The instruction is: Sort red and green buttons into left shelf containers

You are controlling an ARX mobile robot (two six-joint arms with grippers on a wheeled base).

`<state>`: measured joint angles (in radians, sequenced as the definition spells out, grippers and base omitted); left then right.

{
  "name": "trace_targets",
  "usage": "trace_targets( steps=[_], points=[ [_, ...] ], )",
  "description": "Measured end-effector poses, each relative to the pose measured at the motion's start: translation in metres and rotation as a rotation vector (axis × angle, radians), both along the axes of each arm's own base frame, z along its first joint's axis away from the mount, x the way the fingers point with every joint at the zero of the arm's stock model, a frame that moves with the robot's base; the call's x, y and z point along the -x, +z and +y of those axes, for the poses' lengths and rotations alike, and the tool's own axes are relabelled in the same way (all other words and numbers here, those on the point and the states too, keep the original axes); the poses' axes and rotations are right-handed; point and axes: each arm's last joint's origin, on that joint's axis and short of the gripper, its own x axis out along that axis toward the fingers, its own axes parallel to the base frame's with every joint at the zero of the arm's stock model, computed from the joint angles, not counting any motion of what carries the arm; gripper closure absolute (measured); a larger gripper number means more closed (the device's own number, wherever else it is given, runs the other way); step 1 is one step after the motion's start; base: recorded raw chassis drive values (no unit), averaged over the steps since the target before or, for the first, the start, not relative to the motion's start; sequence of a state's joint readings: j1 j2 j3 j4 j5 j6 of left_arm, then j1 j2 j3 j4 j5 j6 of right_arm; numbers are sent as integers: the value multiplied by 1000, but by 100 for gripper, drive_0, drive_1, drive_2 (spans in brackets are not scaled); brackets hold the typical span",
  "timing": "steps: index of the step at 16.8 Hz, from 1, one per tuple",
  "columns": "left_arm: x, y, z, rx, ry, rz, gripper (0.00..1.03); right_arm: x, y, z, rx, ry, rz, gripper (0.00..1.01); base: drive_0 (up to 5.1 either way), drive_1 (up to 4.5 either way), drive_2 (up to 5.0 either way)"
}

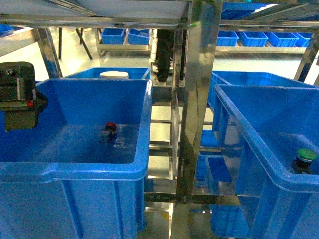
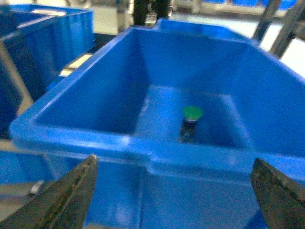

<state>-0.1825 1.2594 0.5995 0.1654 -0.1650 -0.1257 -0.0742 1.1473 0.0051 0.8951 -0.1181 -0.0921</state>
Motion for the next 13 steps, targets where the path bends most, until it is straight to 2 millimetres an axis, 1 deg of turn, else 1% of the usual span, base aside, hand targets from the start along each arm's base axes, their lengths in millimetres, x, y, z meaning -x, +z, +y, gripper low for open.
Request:
trace_targets(
  steps=[1, 2, 3, 4, 5, 6, 7, 9, 10, 12, 13],
  points=[
    [1, -7, 3, -1, 0, -185, 17, -6, 3, 7, -14, -34, -97, 18, 0, 0, 0],
    [13, -18, 6, -12, -18, -269, 26, -6, 5, 9, -29, -30, -129, 27, 0, 0, 0],
    [26, -27, 11, -19, -22, -321, 35, -4, 16, 9, -38, -45, -217, 36, 0, 0, 0],
    [36, -27, 17, -24, -4, -400, 46, 1, 28, 9, -48, -50, -282, 47, 0, 0, 0],
    [42, -17, 22, -22, 11, -480, 57, 6, 34, 9, -52, -50, -299, 58, 0, 0, 0],
    [49, -11, 23, -18, -3, -518, 68, 10, 35, 9, -52, -50, -278, 70, 0, 0, 0],
    [56, -15, 24, -17, -15, -513, 77, 13, 36, 9, -53, -51, -264, 79, 0, 0, 0],
    [70, -31, 29, -24, -9, -445, 99, 22, 42, 9, -53, -50, -287, 100, 0, 0, 0],
    [76, -32, 31, -25, -6, -455, 101, 26, 44, 9, -56, -51, -287, 99, 0, 0, 0],
    [85, -28, 41, -24, -3, -488, 101, 31, 45, 9, -56, -51, -275, 99, 0, 0, 0],
    [89, -30, 42, -25, 3, -485, 101, 35, 47, 9, -56, -52, -270, 99, 0, 0, 0]
  ],
)
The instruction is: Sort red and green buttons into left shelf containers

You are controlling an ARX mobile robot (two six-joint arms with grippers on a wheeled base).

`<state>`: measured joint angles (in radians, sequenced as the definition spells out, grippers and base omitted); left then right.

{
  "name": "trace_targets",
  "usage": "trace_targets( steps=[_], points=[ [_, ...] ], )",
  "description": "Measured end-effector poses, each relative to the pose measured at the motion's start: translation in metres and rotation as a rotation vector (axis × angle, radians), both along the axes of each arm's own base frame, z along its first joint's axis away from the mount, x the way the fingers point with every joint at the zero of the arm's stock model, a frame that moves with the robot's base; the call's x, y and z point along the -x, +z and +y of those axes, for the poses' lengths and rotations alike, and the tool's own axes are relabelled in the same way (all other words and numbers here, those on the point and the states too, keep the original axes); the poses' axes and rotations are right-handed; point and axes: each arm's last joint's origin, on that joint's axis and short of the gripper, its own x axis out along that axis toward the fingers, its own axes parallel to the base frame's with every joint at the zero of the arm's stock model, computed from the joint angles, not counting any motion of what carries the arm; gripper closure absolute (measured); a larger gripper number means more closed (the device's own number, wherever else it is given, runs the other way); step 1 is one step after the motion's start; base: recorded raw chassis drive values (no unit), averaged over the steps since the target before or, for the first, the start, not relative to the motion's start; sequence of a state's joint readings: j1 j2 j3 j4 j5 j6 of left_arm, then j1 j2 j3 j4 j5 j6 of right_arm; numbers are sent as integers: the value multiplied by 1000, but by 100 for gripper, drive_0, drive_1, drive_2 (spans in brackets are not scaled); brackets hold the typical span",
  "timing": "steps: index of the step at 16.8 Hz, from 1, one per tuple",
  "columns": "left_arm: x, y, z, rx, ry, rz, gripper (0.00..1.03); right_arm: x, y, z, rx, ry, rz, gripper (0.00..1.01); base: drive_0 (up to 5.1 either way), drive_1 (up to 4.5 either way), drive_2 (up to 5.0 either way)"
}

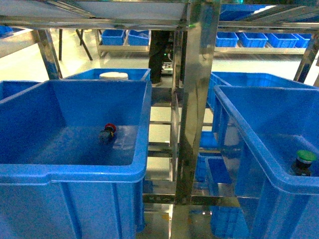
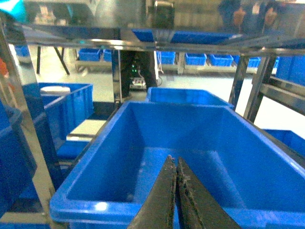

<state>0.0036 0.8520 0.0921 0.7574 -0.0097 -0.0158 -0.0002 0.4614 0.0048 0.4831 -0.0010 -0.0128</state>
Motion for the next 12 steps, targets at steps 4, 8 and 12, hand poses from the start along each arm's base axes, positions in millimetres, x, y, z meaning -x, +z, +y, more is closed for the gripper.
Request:
trace_targets(
  steps=[4, 8, 12],
  points=[
    [16, -17, -1, -1, -12, 34, 101, 9, 1, 0, -2, 0, 16, 99, 0, 0, 0],
    [27, -9, -1, -1, -14, -6, 101, 14, 1, 0, -2, 0, 16, 99, 0, 0, 0],
    [36, -6, -1, -1, -13, -19, 101, 18, 0, 0, -2, 0, 14, 99, 0, 0, 0]
  ],
)
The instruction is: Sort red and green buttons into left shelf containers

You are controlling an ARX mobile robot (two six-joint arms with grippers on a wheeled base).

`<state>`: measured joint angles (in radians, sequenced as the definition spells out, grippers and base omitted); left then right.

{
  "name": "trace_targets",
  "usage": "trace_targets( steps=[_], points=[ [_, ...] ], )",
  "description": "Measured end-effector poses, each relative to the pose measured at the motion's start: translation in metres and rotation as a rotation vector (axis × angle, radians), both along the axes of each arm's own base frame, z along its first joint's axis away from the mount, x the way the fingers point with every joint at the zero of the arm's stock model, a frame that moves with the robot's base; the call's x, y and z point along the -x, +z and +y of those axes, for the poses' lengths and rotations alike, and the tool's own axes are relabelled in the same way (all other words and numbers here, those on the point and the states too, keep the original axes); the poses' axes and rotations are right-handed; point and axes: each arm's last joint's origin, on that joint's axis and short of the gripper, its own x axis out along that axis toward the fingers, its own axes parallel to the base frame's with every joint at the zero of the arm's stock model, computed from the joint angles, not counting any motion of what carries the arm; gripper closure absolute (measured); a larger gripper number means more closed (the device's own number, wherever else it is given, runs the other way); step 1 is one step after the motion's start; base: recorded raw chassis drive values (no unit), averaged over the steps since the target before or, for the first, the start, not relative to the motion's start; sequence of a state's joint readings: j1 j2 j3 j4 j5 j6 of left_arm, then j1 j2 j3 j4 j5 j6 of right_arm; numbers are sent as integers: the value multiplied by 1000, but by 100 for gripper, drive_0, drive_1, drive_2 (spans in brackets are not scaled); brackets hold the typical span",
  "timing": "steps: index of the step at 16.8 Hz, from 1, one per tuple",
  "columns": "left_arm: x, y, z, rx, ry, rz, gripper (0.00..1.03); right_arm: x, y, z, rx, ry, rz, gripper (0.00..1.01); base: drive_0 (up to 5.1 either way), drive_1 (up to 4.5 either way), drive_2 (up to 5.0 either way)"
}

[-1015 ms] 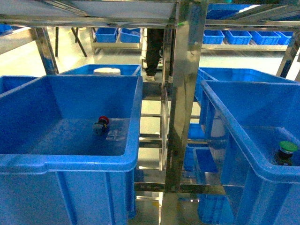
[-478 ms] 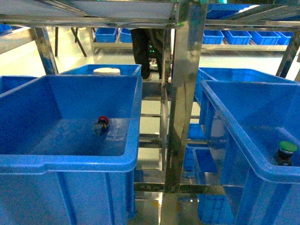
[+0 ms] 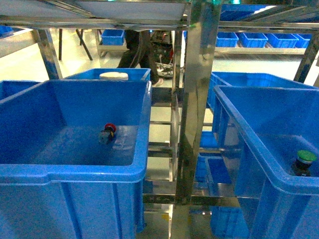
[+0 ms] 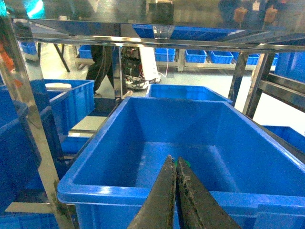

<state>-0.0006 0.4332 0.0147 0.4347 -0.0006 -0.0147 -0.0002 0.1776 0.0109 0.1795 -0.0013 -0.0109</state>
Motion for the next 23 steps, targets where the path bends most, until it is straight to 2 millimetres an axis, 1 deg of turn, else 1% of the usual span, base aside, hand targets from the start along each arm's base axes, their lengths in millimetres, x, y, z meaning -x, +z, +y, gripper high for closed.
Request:
trace_targets(
  steps=[2, 3, 5, 13, 14, 15, 16, 17, 18, 23],
  points=[
    [5, 0, 0, 0, 2, 5, 101, 10, -5, 0, 0, 0, 36, 99, 0, 0, 0],
    [6, 0, 0, 0, 2, 2, 101, 11, -1, 0, 0, 1, -10, 99, 0, 0, 0],
    [9, 0, 0, 0, 2, 1, 101, 11, -4, 0, 0, -2, 15, 99, 0, 0, 0],
    [17, 0, 0, 0, 0, 0, 101, 11, -3, 0, 0, -1, 10, 99, 0, 0, 0],
    [19, -2, 0, 0, 1, 16, 101, 11, -3, 0, 0, -1, 10, 99, 0, 0, 0],
    [25, -7, 0, -1, -7, 53, 101, 11, -3, 0, 0, -1, 10, 99, 0, 0, 0],
    [28, -3, 0, -1, -1, 5, 101, 11, -3, 0, 0, -2, 10, 99, 0, 0, 0],
    [28, -2, 0, -1, 4, 3, 101, 11, -3, 0, 0, 0, 9, 99, 0, 0, 0],
    [28, -5, 0, -1, 4, 27, 101, 11, -3, 0, 0, 0, 10, 99, 0, 0, 0],
    [28, -4, 0, -3, 0, 16, 101, 11, -3, 0, 0, -2, 10, 99, 0, 0, 0]
  ],
)
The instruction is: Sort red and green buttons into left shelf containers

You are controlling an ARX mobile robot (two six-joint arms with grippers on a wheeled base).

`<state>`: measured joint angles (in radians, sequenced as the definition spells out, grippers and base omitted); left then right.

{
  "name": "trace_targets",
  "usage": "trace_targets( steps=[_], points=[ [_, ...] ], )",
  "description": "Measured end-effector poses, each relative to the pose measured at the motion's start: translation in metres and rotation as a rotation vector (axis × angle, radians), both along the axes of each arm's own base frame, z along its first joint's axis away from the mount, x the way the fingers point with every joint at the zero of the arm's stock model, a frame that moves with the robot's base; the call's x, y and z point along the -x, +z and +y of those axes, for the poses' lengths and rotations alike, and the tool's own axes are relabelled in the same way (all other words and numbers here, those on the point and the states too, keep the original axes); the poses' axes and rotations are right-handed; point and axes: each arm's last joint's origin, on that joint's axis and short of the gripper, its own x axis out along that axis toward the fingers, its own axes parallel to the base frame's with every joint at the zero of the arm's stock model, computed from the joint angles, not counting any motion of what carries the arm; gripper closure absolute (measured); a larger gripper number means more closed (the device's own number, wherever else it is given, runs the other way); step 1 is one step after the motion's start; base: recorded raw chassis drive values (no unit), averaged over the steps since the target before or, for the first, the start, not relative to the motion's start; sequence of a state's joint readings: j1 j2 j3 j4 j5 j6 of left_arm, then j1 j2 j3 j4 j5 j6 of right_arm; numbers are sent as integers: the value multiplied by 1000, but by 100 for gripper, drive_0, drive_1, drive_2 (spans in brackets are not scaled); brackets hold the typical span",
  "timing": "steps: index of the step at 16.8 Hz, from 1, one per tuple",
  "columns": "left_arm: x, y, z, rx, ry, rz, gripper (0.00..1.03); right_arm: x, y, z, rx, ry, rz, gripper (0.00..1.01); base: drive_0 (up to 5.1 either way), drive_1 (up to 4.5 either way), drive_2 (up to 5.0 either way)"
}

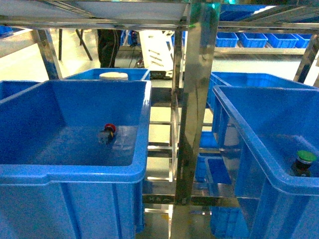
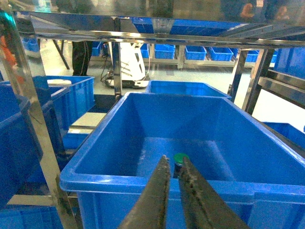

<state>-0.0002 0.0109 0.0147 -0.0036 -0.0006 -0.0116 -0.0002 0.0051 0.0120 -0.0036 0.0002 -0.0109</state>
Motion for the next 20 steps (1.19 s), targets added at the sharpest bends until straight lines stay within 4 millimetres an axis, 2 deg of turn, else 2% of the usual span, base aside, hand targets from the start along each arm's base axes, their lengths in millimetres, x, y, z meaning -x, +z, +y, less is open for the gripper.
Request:
trace_targets(
  steps=[1, 2, 3, 4, 5, 20],
  points=[
    [0, 0, 0, 0, 0, 0, 91, 0, 0, 0, 0, 0, 0, 85, 0, 0, 0],
    [0, 0, 0, 0, 0, 0, 66, 0, 0, 0, 0, 0, 0, 59, 0, 0, 0],
    [0, 0, 0, 0, 0, 0, 26, 0, 0, 0, 0, 0, 0, 19, 0, 0, 0],
    [0, 0, 0, 0, 0, 0, 5, 0, 0, 0, -1, 0, 0, 1, 0, 0, 0],
    [0, 0, 0, -1, 0, 0, 5, 0, 0, 0, -1, 0, 0, 4, 0, 0, 0],
    [0, 0, 0, -2, 0, 0, 5, 0, 0, 0, -1, 0, 0, 3, 0, 0, 0]
  ],
)
